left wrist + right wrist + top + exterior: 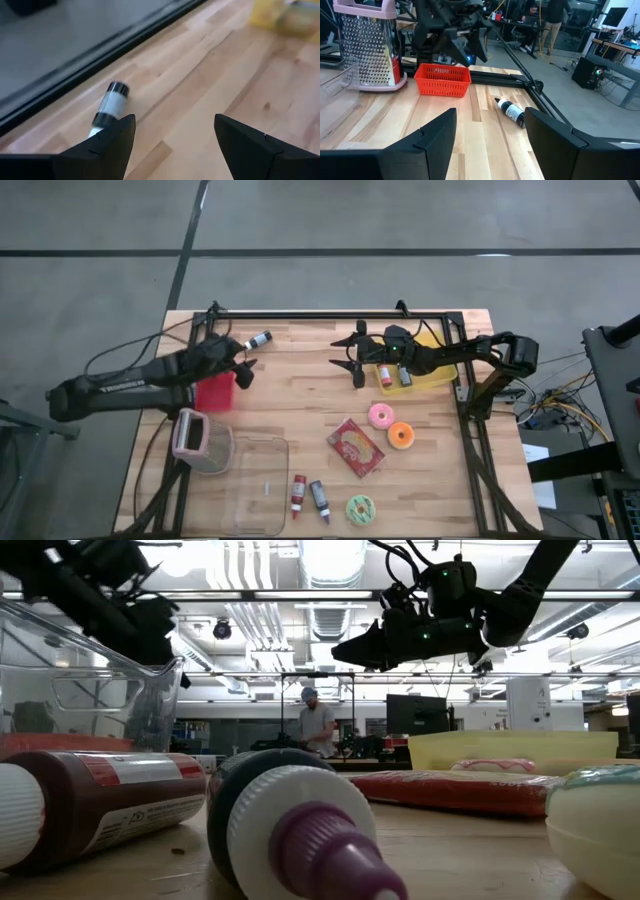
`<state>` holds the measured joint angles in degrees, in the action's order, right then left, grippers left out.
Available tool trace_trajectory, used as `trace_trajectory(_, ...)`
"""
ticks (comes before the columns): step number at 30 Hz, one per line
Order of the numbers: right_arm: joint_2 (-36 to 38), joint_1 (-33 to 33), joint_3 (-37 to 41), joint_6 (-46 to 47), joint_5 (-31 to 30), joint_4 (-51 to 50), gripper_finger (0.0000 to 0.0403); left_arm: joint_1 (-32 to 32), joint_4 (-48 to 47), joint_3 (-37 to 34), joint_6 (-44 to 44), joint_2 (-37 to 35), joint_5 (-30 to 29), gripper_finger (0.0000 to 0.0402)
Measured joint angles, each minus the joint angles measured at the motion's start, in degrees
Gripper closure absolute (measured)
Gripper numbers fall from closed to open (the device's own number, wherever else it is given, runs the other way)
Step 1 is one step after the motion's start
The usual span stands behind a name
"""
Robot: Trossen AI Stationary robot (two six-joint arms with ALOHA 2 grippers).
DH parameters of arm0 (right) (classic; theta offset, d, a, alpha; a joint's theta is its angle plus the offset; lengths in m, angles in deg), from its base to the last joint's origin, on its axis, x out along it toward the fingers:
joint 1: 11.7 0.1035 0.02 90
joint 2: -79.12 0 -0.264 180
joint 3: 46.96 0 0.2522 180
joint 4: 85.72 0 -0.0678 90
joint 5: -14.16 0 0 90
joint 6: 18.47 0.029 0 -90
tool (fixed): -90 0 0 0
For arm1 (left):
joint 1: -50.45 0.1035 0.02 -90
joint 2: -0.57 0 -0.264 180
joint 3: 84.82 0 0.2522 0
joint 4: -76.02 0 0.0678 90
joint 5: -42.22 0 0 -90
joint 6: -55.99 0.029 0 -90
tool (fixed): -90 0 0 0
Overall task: Pick & Place Food Item
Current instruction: Put the black food coloring bottle into the yellow bin
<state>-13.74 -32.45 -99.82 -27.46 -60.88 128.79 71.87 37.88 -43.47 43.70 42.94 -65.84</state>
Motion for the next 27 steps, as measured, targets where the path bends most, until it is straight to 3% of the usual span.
trace_trajectory(9,0.0,0.0,0.0,0.0,0.0,0.0,0.0172,5.9,-21.0,15.5,-1.3,18.4,0.0,0.0124)
trace_trajectory(13,0.0,0.0,0.0,0.0,0.0,0.0,0.0172,9.9,-20.1,16.3,-0.4,24.4,0.5,0.0124)
trace_trajectory(17,0.0,0.0,0.0,0.0,0.0,0.0,0.0172,13.8,-17.7,16.3,2.1,28.9,4.8,0.0124)
trace_trajectory(21,0.0,0.0,0.0,0.0,0.0,0.0,0.0172,16.9,-13.7,16.3,8.1,31.9,6.3,0.0124)
trace_trajectory(27,0.0,0.0,0.0,0.0,0.0,0.0,0.0172,20.1,-9.7,16.3,9.6,34.8,8.3,0.0124)
